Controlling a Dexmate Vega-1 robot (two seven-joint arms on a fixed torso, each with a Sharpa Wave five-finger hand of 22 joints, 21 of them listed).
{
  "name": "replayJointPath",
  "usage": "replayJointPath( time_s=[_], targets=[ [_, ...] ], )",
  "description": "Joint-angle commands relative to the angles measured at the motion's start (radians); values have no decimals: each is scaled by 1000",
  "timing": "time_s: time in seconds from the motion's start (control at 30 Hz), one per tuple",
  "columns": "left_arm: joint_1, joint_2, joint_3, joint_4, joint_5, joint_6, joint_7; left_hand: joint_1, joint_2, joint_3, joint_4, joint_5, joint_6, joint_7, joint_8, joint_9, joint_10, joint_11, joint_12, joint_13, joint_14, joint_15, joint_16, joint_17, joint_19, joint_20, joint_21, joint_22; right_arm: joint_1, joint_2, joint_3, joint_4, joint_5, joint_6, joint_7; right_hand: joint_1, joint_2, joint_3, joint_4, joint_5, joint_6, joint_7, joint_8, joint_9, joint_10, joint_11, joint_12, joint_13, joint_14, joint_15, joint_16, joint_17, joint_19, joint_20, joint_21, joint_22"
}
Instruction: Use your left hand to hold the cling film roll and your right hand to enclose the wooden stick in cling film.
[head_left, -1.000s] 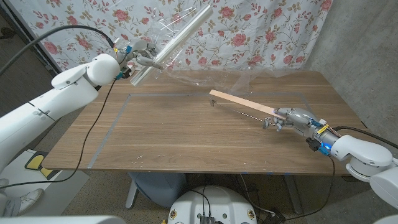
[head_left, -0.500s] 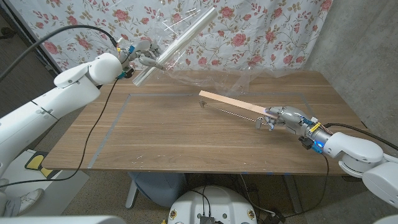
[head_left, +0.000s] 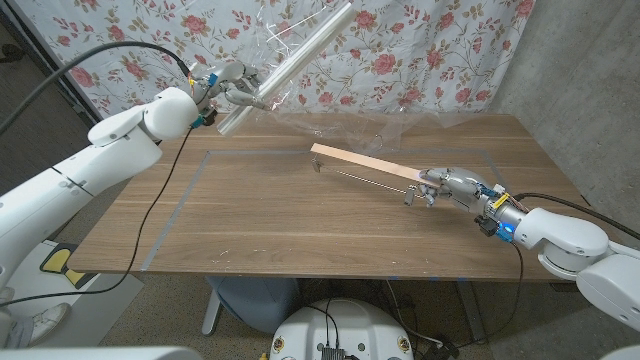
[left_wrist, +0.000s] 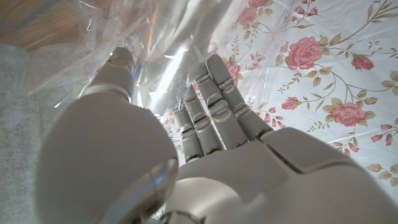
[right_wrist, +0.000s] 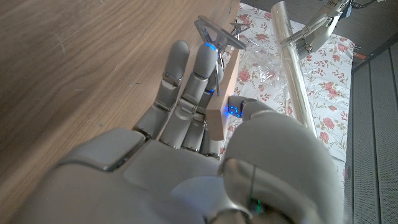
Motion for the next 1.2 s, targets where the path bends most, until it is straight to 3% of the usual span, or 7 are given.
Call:
replayJointPath(
  time_s=[0.03, 0.17, 0.43, 0.87, 1.13, 1.2],
  targets=[
    [11, -3, -10, -10, 14, -29, 7, 198, 210, 15, 17, -9, 44, -43, 2, 6, -6, -2, 9, 0, -8, -6, -5, 3, -6, 0, -4, 2, 70, -35, -74, 12, 22, 17, 27, 3, 20, 278, -160, 5, 98, -95, 7, 1, 81, -71, 6, 2, 1, -6, -5, 3, 5, -44, 5, 3],
    [8, -8, -13, -23, 12, -8, -4, 199, 214, 11, 16, -16, 40, -40, 0, 2, -8, -1, 11, -3, -11, -5, -9, 4, -7, 1, -5, 1, 97, -47, -110, 18, 39, 19, 39, 4, 20, 278, -160, 5, 97, -92, 6, 1, 79, -72, 4, 0, 2, -6, -5, 2, 6, -44, 5, 3],
    [-13, -28, 13, -5, 19, -52, -22, 198, 225, 0, 16, -28, 27, -40, -7, -5, -24, 1, 8, -13, -24, -7, -27, -8, -13, 2, -7, 0, 165, -75, -190, 35, 52, 30, 53, 4, 20, 280, -161, 6, 96, -93, 7, 2, 79, -71, 6, 3, 5, -6, -1, 7, 6, -44, 5, 3],
    [-42, -55, 28, -13, -3, -101, -75, 203, 230, -13, 10, -30, 33, -38, -8, -18, -21, -2, 12, -27, -25, -8, -39, -19, -15, 4, -6, 1, 204, -93, -236, 48, 62, 71, 21, 4, 20, 279, -160, 5, 95, -92, 7, 2, 81, -69, 6, 1, -2, -5, -8, 0, 5, -45, 6, 3],
    [-89, -40, 54, -28, 0, -117, -176, 213, 230, -22, 3, -26, 47, -40, -7, -28, -14, -5, 25, -25, -20, -8, -39, -18, -15, 6, -4, 1, 223, -102, -260, 59, 70, 86, 12, 4, 20, 280, -160, 6, 96, -92, 7, 2, 79, -72, 5, 1, 2, -5, -3, 4, 5, -45, 5, 2],
    [-72, -43, 41, -27, -8, -132, -154, 222, 225, -25, -3, -22, 73, -46, 0, -34, -8, -11, 33, -23, -13, -7, -35, -15, -16, 7, -4, 1, 228, -103, -266, 61, 74, 85, 6, 4, 20, 280, -160, 6, 96, -92, 7, 1, 78, -73, 8, 5, 2, -6, -3, 4, 5, -46, 5, 3]
  ],
)
